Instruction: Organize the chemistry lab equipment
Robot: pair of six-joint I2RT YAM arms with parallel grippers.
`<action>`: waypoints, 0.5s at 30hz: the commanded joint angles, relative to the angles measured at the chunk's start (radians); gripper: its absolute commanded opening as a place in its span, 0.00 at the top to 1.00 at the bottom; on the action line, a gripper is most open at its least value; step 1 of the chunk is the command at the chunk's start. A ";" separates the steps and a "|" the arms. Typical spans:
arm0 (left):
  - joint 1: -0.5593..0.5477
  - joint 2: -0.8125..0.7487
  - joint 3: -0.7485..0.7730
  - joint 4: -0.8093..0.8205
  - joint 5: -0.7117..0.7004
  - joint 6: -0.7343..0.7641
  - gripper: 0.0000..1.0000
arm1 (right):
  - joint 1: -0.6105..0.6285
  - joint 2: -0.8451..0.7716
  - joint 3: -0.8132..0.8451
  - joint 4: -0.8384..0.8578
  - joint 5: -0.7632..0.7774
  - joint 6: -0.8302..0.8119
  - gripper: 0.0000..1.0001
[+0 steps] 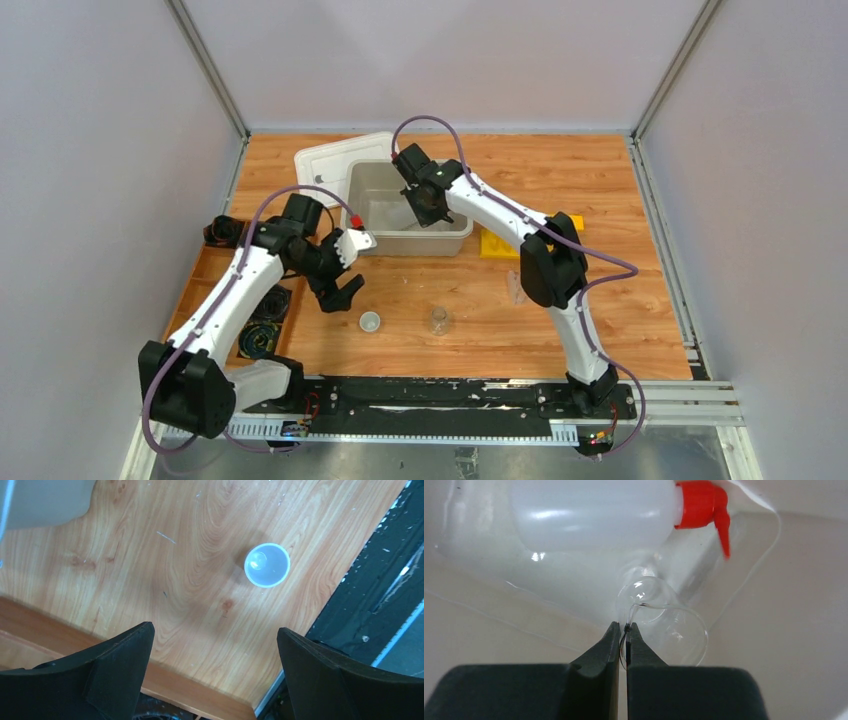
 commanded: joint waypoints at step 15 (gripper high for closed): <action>-0.231 0.194 -0.107 0.296 -0.137 -0.051 0.14 | -0.014 -0.160 0.041 0.002 -0.083 0.052 0.52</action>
